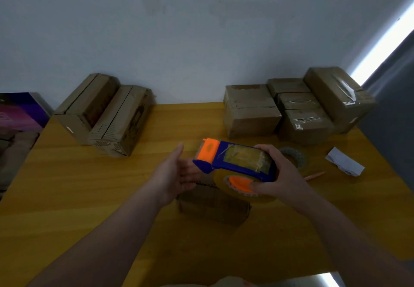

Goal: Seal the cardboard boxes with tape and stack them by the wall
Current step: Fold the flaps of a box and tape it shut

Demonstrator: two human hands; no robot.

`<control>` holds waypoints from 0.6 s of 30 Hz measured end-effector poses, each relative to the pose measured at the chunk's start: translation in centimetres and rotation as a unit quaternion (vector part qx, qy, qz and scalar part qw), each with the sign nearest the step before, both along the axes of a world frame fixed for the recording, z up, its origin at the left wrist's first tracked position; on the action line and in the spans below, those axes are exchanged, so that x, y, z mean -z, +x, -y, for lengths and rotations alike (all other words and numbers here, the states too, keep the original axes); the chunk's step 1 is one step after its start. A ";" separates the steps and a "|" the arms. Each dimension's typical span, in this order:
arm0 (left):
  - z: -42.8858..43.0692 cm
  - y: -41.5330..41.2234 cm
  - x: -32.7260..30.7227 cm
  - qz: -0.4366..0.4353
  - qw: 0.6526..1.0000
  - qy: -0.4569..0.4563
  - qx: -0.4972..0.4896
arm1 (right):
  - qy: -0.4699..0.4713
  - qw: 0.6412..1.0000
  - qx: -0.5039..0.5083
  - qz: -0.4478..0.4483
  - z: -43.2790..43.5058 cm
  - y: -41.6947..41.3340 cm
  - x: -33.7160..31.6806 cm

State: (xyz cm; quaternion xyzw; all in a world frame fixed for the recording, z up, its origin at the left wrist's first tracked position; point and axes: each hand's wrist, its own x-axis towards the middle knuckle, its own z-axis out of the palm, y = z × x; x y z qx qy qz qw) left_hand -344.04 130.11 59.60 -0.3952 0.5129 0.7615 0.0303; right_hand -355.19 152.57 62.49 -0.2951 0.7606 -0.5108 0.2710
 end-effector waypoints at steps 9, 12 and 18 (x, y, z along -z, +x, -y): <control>1.4 -0.6 1.1 0.011 0.998 -0.063 0.002 | 0.036 0.996 -0.054 -0.053 0.4 -0.1 -0.5; 1.6 -0.1 1.6 0.013 0.994 -0.106 -0.013 | 0.059 0.990 -0.096 -0.085 1.0 -0.1 -1.7; 2.7 2.1 3.8 0.057 0.980 -0.178 -0.064 | 0.099 0.983 -0.114 -0.107 0.3 -0.6 -2.3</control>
